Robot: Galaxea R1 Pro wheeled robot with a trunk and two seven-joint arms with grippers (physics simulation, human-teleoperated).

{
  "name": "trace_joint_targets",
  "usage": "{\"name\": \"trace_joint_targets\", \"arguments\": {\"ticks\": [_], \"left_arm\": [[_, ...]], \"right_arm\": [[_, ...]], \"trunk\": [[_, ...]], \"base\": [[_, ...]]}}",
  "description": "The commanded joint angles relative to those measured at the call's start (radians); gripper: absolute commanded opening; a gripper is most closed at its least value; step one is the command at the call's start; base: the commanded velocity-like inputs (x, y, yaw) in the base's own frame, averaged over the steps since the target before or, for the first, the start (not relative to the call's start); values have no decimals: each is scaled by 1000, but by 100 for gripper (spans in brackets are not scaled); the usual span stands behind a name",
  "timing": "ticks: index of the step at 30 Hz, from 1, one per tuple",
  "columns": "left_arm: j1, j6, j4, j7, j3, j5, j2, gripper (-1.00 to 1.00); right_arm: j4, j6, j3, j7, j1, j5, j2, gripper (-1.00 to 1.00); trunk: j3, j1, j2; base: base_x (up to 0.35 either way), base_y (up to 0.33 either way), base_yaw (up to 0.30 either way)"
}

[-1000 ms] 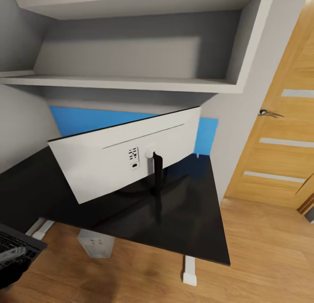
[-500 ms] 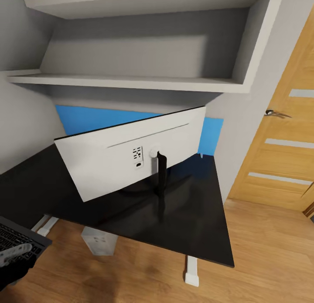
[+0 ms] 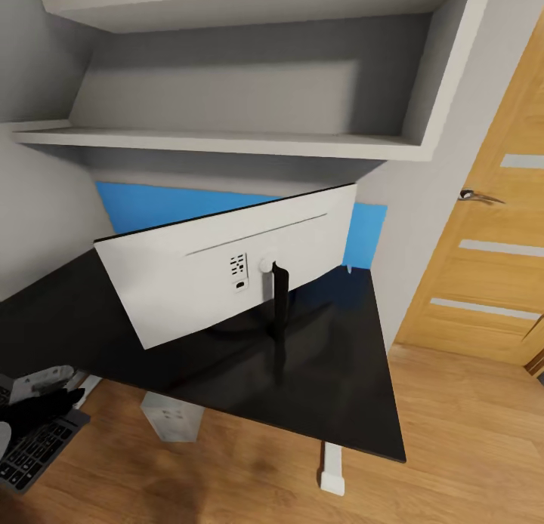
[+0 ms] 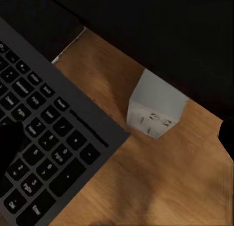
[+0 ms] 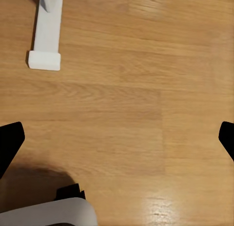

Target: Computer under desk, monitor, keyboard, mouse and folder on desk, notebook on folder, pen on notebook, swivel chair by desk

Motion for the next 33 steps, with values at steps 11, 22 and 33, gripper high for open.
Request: {"name": "trace_joint_targets", "arguments": {"ticks": [11, 22, 33], "left_arm": [[-303, 66, 180, 195, -131, 9, -51, 100], [-506, -62, 557, 218, -140, 5, -80, 100], [-525, -156, 621, 212, -135, 3, -84, 100]], "right_arm": [[2, -7, -2, 6, -1, 0, -1, 100], [1, -10, -2, 7, -1, 5, -2, 100], [0, -11, -2, 7, -1, 5, -2, 100]], "trunk": [[-1, 0, -1], [-1, 0, -1], [-1, 0, -1]], "base": [[0, 0, 0], [0, 0, 0], [0, 0, 0]]}}
